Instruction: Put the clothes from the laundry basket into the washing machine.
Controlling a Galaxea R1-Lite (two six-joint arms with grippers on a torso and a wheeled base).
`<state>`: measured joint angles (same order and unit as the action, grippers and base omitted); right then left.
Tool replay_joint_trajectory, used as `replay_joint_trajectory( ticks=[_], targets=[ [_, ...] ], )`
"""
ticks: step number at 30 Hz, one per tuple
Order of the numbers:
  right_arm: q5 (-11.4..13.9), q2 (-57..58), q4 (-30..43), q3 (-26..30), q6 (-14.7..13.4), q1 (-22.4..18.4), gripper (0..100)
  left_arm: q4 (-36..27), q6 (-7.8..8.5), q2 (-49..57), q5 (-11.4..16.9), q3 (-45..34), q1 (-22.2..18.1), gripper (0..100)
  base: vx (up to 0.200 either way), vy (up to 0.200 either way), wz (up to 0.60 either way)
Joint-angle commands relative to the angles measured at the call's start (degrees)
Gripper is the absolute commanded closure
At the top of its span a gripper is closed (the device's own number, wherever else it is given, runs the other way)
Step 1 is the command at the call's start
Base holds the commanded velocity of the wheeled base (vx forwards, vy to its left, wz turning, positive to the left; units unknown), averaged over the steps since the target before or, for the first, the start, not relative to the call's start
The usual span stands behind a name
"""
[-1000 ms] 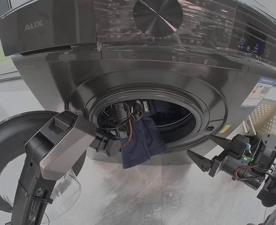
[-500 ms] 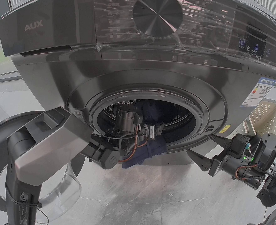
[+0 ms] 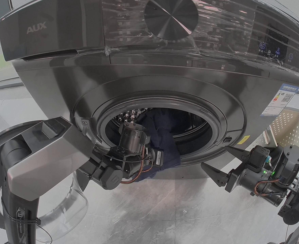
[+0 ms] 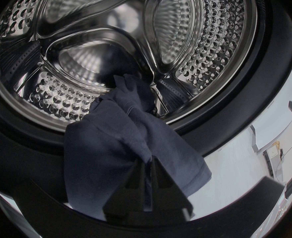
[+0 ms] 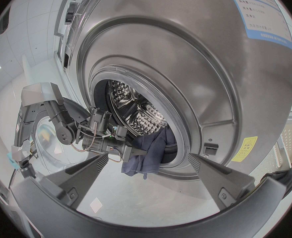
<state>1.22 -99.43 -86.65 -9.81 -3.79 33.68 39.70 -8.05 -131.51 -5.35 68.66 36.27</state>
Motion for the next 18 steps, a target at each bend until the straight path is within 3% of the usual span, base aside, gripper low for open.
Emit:
replay_joint_trajectory(
  ticks=[1, 5, 9, 17, 18],
  targets=[
    [-0.1, 0.2, 0.0, 0.0, 0.0, 0.1, 0, 1.1, -0.3, -2.4, 0.2, 3.0, -0.7, 100, 0.0, 0.0, 0.0],
    [0.0, 0.4, 0.0, -0.3, 0.0, 0.0, 0, 4.5, -0.92, -4.5, 0.2, 8.2, -0.4, 100, 0.0, 0.0, 0.0],
    [0.0, 0.3, 0.0, -0.3, 0.0, 0.0, 0, 13.1, -1.8, -8.1, 1.0, 16.8, -0.1, 100, 0.0, 0.0, 0.0],
    [0.2, 0.2, 0.0, -0.6, 0.0, -0.5, 0, 13.6, -2.15, -11.0, 0.9, 22.1, -0.6, 100, 0.0, 0.0, 0.0],
    [0.2, 0.1, 0.0, -0.6, 0.0, -0.5, 0, 13.7, -2.24, -11.0, 0.9, 22.0, -0.6, 0, 0.0, 0.0, 0.0]
  ],
)
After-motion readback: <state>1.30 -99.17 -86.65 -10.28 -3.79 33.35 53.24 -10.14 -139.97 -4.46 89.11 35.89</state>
